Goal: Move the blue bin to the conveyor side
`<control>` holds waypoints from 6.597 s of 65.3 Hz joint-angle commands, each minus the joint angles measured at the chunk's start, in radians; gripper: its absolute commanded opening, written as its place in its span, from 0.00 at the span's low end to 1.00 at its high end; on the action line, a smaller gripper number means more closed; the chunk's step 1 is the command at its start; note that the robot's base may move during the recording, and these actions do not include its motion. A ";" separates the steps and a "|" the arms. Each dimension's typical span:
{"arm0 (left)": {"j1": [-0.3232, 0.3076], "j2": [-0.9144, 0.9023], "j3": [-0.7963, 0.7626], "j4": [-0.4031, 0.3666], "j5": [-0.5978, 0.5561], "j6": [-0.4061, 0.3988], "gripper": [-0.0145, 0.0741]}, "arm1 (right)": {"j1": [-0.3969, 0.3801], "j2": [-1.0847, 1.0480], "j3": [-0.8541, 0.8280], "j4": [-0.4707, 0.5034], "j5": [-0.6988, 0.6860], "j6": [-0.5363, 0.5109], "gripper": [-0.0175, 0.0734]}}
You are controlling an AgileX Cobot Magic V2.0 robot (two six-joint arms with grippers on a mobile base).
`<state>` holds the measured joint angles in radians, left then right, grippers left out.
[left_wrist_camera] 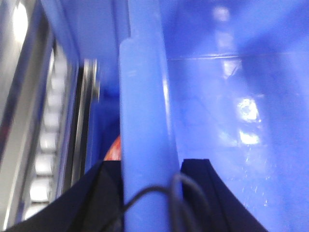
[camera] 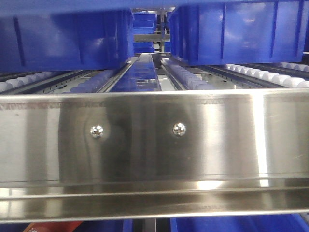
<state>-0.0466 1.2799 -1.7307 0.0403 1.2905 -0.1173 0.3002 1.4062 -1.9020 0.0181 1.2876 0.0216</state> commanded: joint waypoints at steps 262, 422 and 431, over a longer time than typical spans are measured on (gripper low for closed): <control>-0.139 -0.176 0.171 0.060 -0.089 -0.017 0.15 | 0.000 -0.238 0.358 0.009 -0.182 -0.005 0.11; -0.139 -0.176 0.171 0.060 -0.089 -0.017 0.15 | 0.000 -0.238 0.358 0.009 -0.182 -0.005 0.11; -0.139 -0.176 0.171 0.060 -0.089 -0.017 0.15 | 0.000 -0.238 0.358 0.009 -0.182 -0.005 0.11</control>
<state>-0.1771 1.1215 -1.5440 0.1217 1.2826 -0.1502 0.2986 1.1930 -1.5277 0.0244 1.2034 0.0334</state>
